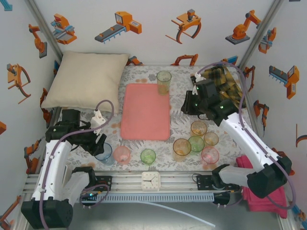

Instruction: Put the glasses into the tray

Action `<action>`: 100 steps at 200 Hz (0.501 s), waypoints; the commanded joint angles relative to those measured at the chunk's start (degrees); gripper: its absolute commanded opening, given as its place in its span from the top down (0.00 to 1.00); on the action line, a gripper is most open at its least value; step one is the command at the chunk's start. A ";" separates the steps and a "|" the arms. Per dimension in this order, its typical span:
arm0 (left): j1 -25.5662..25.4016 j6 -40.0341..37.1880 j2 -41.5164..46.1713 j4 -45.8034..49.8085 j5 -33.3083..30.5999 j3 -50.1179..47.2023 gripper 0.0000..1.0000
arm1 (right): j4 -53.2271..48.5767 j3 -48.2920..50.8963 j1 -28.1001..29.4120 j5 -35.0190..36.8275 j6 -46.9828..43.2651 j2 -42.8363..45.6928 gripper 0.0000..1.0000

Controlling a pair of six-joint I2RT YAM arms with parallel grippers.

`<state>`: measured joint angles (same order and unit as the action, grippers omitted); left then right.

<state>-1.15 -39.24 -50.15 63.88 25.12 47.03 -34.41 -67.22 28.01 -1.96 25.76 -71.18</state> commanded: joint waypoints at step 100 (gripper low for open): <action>-0.79 -1.30 1.02 -0.35 -0.25 -0.86 0.59 | 4.09 -1.07 0.38 -0.50 -0.64 -2.17 0.66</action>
<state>-1.56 -39.68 -49.89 63.51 24.45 46.65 -31.79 -67.22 28.01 -2.15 25.69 -73.30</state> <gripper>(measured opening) 0.414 0.337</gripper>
